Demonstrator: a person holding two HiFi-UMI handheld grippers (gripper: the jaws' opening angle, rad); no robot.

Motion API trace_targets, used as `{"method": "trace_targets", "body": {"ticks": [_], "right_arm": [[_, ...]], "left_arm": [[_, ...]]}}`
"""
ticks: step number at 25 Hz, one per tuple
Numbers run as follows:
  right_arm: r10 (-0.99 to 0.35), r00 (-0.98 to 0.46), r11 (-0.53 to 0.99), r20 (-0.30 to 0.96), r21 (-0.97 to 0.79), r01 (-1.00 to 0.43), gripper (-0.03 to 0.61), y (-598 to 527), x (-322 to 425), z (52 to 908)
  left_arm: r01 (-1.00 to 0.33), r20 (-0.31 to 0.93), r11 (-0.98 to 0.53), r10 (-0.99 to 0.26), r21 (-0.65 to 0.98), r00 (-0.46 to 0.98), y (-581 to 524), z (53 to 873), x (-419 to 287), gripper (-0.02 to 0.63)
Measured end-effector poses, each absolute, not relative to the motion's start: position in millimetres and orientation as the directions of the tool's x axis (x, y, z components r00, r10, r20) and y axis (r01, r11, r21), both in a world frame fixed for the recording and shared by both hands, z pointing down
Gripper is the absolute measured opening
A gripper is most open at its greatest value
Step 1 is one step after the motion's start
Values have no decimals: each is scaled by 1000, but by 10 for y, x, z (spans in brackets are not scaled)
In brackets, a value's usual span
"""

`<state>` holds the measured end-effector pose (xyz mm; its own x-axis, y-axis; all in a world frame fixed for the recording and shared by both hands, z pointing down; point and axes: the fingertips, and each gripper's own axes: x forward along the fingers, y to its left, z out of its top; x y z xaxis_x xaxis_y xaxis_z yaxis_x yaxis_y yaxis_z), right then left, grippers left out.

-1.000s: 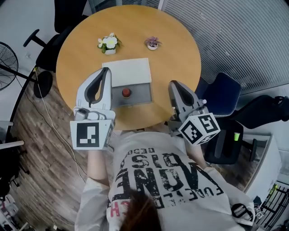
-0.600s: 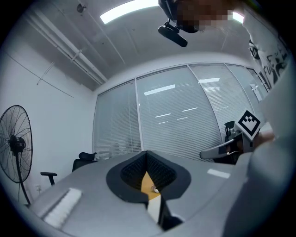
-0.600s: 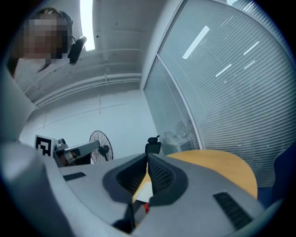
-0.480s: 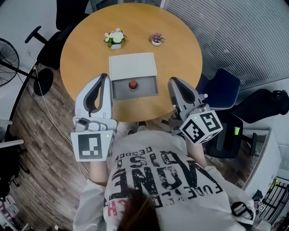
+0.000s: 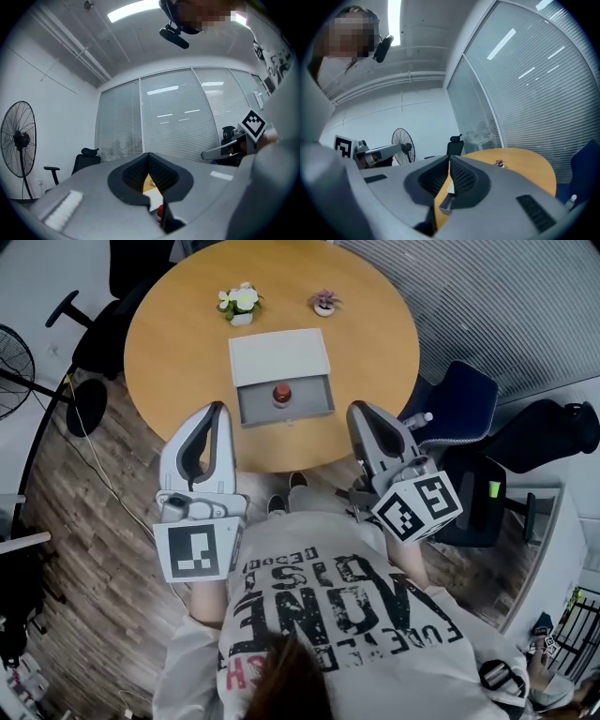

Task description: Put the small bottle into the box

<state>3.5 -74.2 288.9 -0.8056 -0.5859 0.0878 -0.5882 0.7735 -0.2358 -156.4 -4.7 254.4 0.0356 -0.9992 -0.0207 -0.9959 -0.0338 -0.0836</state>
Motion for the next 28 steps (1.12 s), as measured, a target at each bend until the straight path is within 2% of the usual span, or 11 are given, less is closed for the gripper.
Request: {"method": "trace_targets", "body": {"ticks": [17, 28], "right_arm": [[-546, -831, 788, 103, -275, -551, 15, -858, 293, 2956], [-526, -846, 802, 87, -280, -528, 15, -878, 226, 2932]], "left_arm": [[-998, 38, 40, -998, -47, -42, -12, 2818, -1235, 11], [-998, 14, 21, -1000, -59, -22, -105, 2761, -1138, 11]]}}
